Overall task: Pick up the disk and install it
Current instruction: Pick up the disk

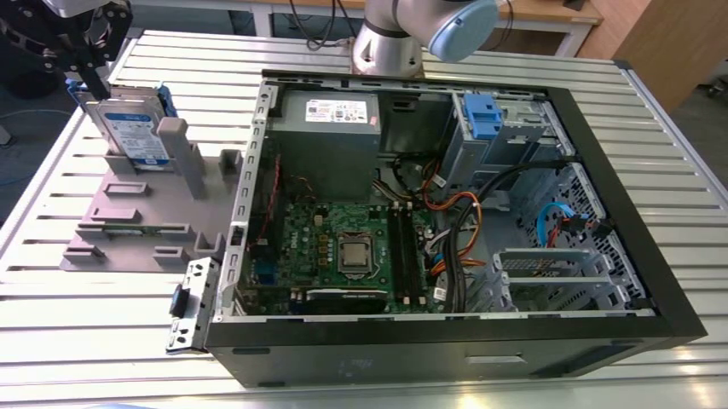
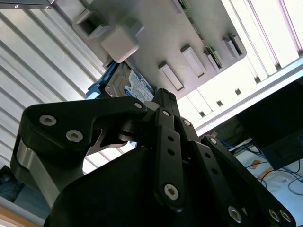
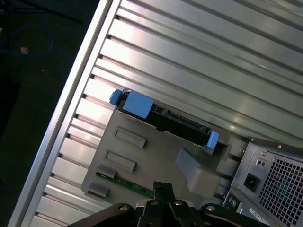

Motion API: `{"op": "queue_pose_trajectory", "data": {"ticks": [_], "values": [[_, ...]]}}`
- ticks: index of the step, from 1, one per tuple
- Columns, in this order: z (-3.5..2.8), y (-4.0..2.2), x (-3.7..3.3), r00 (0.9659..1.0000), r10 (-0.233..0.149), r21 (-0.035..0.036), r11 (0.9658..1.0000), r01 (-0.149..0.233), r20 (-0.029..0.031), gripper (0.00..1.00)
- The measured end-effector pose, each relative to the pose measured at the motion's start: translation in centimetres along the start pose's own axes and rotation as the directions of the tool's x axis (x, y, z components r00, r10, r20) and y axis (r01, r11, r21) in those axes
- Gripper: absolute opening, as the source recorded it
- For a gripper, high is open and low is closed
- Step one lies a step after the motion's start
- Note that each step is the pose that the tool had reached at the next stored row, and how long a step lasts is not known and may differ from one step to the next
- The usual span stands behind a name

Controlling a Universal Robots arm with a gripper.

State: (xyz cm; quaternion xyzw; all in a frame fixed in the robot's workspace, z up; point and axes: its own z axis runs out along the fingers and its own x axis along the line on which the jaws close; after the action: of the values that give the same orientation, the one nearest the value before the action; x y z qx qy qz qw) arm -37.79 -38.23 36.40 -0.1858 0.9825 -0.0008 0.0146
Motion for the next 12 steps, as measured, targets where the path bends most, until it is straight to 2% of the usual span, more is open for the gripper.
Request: {"op": "queue_pose_trajectory", "data": {"ticks": [12], "values": [[0.0,0.0,0.0,0.9999,-0.011,-0.0003,0.9999,0.011,0.0,0.11]]}}
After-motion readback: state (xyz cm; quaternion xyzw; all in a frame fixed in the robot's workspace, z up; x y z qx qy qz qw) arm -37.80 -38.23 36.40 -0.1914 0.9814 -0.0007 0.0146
